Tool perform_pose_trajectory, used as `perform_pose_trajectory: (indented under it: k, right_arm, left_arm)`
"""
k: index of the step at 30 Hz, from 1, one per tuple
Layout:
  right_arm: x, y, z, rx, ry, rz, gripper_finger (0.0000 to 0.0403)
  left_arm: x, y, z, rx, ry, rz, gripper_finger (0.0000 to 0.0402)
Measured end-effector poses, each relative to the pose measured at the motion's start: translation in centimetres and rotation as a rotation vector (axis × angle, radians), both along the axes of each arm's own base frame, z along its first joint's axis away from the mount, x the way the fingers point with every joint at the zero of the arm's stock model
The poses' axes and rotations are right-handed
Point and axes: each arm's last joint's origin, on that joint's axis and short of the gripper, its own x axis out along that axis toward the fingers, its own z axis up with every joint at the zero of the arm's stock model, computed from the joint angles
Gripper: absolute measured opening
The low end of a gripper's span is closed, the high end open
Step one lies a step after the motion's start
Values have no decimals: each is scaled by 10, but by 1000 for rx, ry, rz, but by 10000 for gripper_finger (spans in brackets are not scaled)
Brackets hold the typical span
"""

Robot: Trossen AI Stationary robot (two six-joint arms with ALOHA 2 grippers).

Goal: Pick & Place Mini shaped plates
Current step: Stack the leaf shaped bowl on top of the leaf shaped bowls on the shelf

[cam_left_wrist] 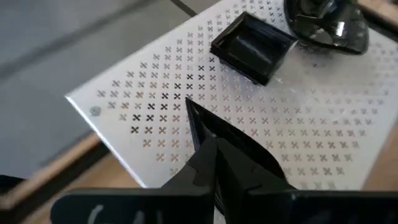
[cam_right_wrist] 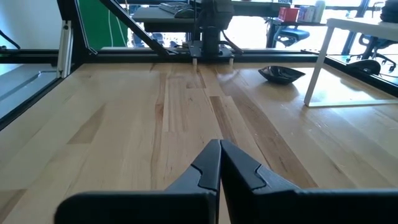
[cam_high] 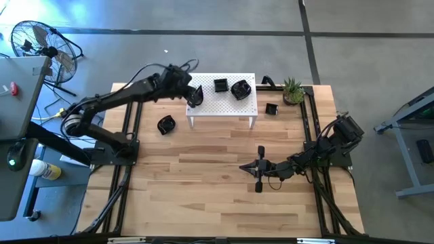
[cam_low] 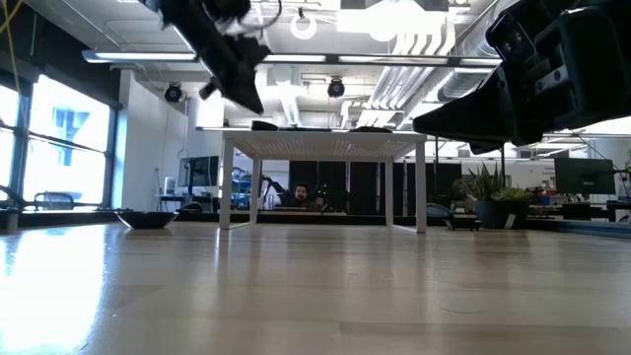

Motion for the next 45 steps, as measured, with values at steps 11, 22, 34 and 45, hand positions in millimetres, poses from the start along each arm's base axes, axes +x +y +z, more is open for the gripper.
perform_pose_trajectory:
  k: [11,22,34,45]
  right_arm:
    - [-1,0,-5,25,43,0,2]
    - [-1,0,-7,52,57,-6,2]
    - [-1,0,-6,61,52,8,6]
    - [0,1,-5,73,47,33,4]
  left_arm:
    - [-18,-86,-9,192,-120,-160,1]
    - [-75,-119,-33,45,-70,-28,1]
    - [-111,-53,-61,-207,200,128,0]
    - [-114,-2,-105,-411,396,163,37]
